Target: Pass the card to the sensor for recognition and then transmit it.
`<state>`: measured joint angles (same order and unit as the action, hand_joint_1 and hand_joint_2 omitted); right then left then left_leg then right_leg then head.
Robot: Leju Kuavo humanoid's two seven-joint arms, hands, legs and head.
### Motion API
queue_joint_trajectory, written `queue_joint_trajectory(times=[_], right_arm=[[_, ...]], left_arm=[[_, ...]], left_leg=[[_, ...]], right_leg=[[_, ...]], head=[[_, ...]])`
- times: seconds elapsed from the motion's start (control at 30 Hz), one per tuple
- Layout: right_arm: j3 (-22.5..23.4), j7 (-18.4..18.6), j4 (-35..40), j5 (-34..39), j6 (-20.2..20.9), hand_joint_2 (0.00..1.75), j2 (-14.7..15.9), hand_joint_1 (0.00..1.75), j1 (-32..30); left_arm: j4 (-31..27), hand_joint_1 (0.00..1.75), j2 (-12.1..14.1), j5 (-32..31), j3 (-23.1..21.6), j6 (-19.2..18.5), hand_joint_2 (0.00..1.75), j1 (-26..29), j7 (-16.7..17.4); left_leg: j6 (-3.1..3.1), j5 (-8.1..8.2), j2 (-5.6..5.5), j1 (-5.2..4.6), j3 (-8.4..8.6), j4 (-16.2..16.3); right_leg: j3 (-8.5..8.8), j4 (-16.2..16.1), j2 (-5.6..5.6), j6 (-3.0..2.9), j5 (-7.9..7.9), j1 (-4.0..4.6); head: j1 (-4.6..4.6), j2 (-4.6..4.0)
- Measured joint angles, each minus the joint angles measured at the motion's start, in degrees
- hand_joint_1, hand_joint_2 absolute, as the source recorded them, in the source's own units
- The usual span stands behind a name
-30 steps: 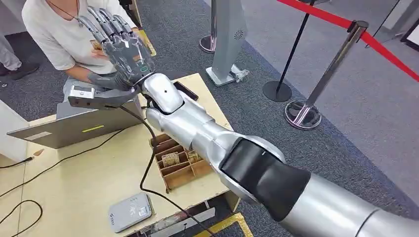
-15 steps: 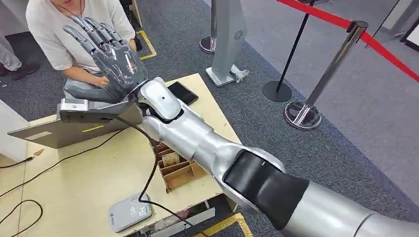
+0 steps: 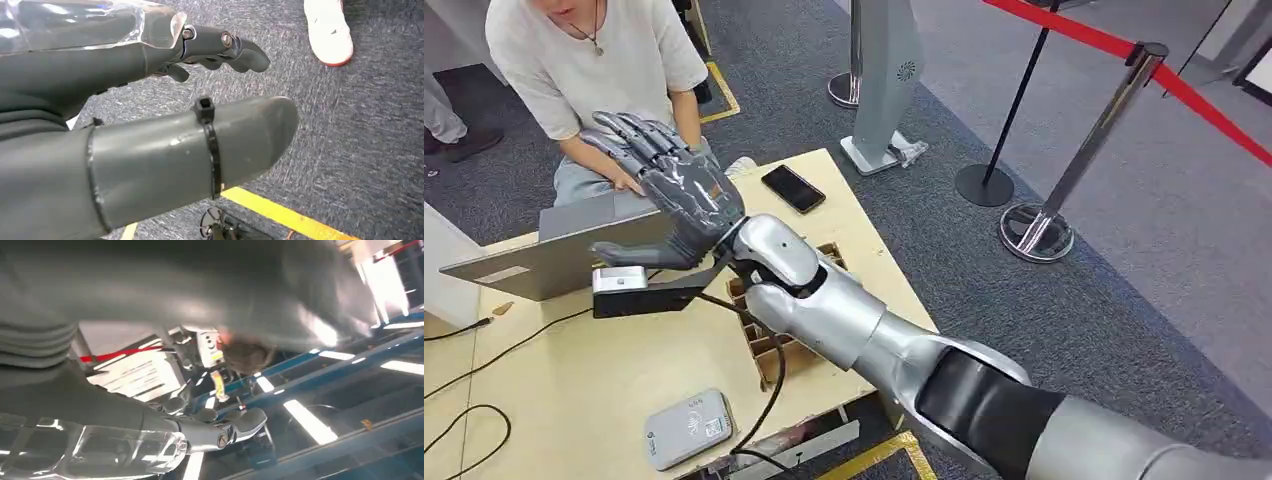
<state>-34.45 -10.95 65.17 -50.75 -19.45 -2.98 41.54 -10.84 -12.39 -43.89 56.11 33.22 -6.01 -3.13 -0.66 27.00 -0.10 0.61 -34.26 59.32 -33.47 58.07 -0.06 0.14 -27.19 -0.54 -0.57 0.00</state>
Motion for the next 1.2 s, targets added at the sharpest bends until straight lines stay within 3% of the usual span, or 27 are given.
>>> queue_joint_trajectory(times=[0.4,1.03,1.1,1.2], right_arm=[[-0.85,1.46,2.95,-3.91,-6.43,1.75,6.28,0.00,-12.31],[-2.23,3.43,5.34,-7.00,-3.16,1.75,6.63,0.00,-17.46],[-2.36,3.47,5.45,-6.98,-2.56,1.75,6.63,0.66,-17.50],[-2.49,3.45,5.45,-6.95,-1.76,1.75,6.63,1.19,-17.48]], left_arm=[[0.00,0.00,-0.31,-1.97,0.00,-0.22,0.00,-0.34,-0.17],[0.00,0.00,-0.37,-1.46,0.00,-0.09,0.00,-0.48,0.55],[0.00,0.00,-0.37,-1.44,0.00,-0.13,0.00,-0.48,0.55],[0.00,0.00,-0.37,-1.27,0.00,-0.13,0.00,-0.50,0.55]], left_leg=[[0.01,0.02,0.01,0.02,0.00,0.00],[0.01,0.01,0.02,0.02,0.00,-0.01],[0.01,0.01,0.02,0.02,0.00,-0.01],[0.01,0.01,0.02,0.02,0.00,-0.01]], right_leg=[[-0.01,-0.01,0.02,0.00,-0.01,-0.01],[-0.01,0.00,0.01,0.00,0.00,-0.01],[-0.01,0.00,0.01,0.00,0.00,-0.01],[0.00,0.00,0.01,0.00,0.00,-0.01]], head=[[-0.02,0.00],[-0.02,0.00],[0.00,0.00],[0.00,0.00]])
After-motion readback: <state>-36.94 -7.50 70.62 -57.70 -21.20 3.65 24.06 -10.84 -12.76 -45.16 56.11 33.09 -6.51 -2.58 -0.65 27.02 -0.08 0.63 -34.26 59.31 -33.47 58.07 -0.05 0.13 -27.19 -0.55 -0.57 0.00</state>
